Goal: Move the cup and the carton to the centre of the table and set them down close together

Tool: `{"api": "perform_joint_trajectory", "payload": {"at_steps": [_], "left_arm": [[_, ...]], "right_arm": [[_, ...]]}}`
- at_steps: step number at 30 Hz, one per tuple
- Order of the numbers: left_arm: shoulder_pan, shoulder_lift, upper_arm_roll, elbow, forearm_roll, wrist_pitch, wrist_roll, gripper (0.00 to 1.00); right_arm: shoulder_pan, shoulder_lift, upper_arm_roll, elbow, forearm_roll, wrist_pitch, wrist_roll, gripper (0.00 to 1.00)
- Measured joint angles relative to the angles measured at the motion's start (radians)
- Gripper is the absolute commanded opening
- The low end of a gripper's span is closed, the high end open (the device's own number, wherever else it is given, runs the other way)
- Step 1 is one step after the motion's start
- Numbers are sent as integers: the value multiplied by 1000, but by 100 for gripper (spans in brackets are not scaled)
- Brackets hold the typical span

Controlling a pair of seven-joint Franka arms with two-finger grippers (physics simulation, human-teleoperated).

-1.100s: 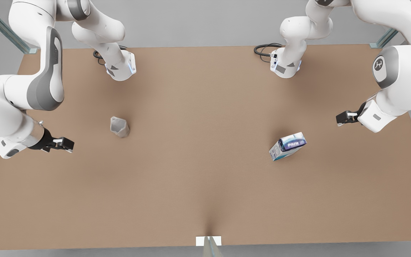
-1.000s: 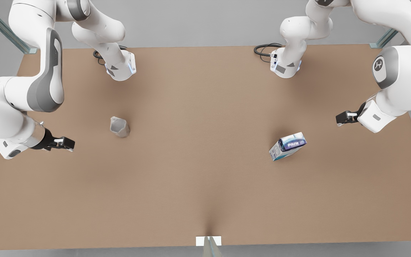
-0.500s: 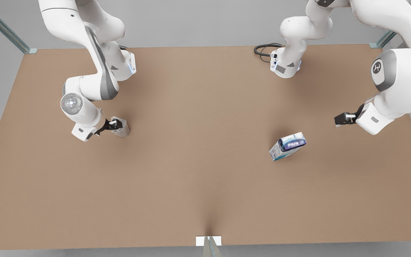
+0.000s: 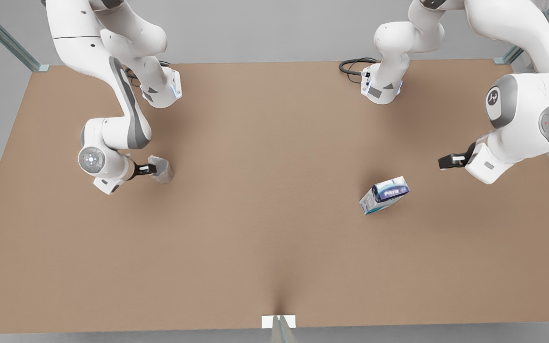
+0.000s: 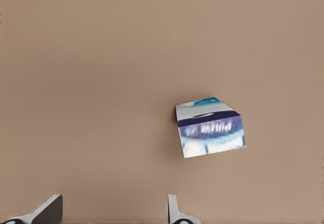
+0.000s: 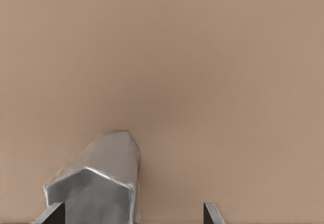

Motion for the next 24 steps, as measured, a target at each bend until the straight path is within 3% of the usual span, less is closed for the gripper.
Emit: {"api": "perform_joint_trajectory", "payload": {"at_steps": [9,15,16,17,18,19,21,24], "left_arm": [[-33,-4,0,-82,-4,42,-306,100],[-27,0,0,-83,-6,43,-368,100],[-27,-2,0,-96,-6,53,-368,100],[-30,-6,0,-115,-6,73,-370,100],[-31,-7,0,-117,-6,75,-370,100],[-30,-10,0,-118,-6,74,-370,100],[-40,-12,0,-120,-6,74,-370,100],[-43,-26,0,-151,-6,79,-371,100]], "right_arm": [[0,-57,0,-158,0,126,-2,100],[1,54,0,-166,0,147,-2,100],[-1,55,0,-166,0,146,-2,86],[-4,55,0,-166,0,146,-2,64],[-5,55,0,-166,0,146,-3,57],[-5,55,0,-166,0,143,-3,42],[-9,56,0,-166,0,140,-3,28],[-8,72,0,-163,0,143,-2,21]]}}
